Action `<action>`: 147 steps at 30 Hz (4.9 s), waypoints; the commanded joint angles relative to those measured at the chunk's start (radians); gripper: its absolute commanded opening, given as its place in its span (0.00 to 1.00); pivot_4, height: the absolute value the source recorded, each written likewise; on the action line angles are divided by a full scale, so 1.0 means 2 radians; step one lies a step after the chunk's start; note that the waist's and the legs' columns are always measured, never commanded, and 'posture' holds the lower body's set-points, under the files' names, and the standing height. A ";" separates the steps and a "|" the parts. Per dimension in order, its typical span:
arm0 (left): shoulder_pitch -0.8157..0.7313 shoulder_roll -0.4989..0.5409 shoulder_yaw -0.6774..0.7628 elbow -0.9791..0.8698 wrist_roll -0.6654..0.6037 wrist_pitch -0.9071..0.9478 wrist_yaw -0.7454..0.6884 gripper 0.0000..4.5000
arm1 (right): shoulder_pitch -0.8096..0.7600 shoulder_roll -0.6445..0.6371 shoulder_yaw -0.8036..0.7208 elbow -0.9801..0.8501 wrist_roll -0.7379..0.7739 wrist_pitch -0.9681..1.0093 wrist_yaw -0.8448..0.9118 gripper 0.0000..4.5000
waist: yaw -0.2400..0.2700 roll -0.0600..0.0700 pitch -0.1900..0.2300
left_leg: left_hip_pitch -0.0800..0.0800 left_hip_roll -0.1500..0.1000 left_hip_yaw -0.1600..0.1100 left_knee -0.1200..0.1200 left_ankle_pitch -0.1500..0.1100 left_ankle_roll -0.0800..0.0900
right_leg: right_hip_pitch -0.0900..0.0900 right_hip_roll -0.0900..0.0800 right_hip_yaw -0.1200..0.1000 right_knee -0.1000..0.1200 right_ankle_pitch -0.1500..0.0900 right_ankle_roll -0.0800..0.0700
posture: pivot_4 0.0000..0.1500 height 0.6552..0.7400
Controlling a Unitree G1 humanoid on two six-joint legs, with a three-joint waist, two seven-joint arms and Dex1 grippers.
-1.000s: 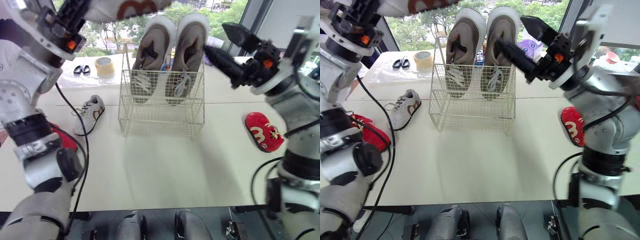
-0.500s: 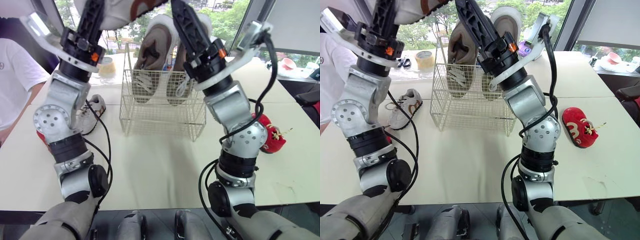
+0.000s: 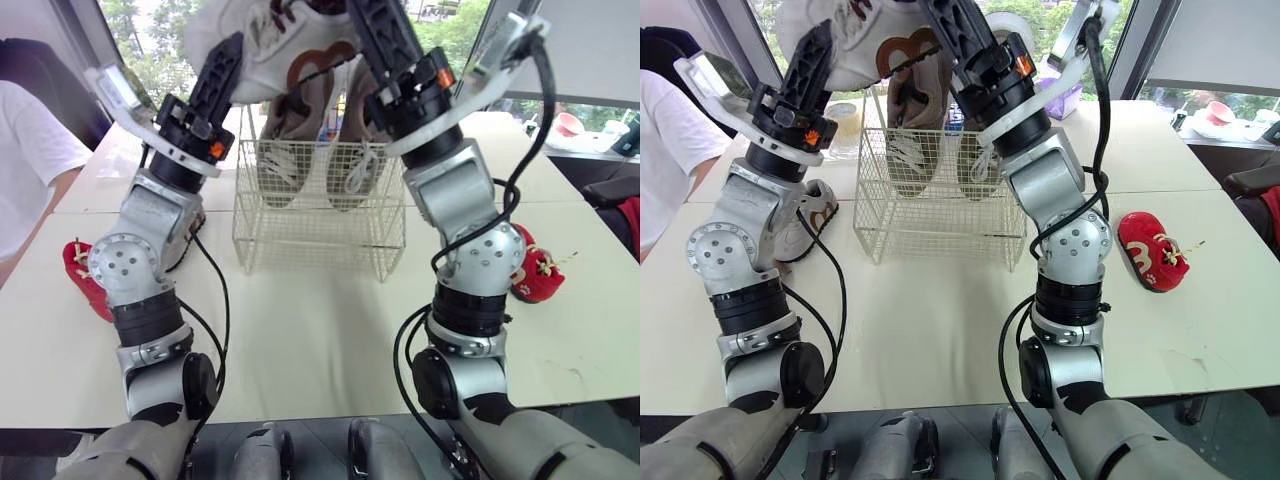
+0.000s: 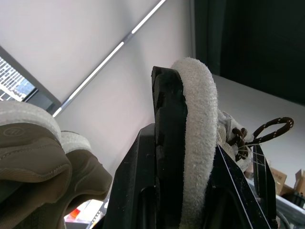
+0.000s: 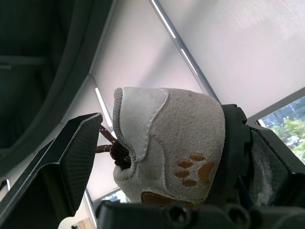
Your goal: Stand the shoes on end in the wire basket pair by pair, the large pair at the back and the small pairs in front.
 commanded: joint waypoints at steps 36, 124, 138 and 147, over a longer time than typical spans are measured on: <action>0.249 0.238 -0.046 -0.235 0.059 0.086 0.025 0.99 | -0.069 -0.425 0.057 0.191 -0.229 -0.044 0.419 0.20 | -0.004 0.001 0.000 | 0.000 0.000 0.001 -0.002 -0.001 0.001 | -0.001 0.000 0.001 -0.002 -0.001 -0.002 | 1.00 1.00; -0.298 0.264 -0.056 0.509 0.568 -0.181 -0.108 0.01 | 0.122 -0.436 -0.005 -0.130 -0.138 0.183 0.323 1.00 | 0.013 -0.006 0.002 | -0.007 0.000 0.003 0.000 -0.001 0.001 | -0.008 -0.002 -0.001 0.001 0.000 0.000 | 1.00 1.00; -0.022 -0.007 -0.153 -0.024 0.575 -0.340 0.038 0.01 | 0.089 -0.428 0.005 -0.043 -0.112 0.217 0.305 1.00 | 0.013 -0.006 0.002 | -0.002 0.000 0.002 0.005 -0.001 0.002 | -0.001 -0.001 0.000 0.000 0.002 0.001 | 1.00 1.00; 0.073 -0.059 -0.235 0.080 0.709 -0.566 0.090 0.01 | 0.093 -0.448 -0.008 -0.050 -0.109 0.234 0.304 1.00 | 0.014 -0.005 0.001 | -0.003 0.001 0.001 0.006 -0.002 0.003 | -0.001 -0.001 0.000 0.000 0.002 0.001 | 1.00 1.00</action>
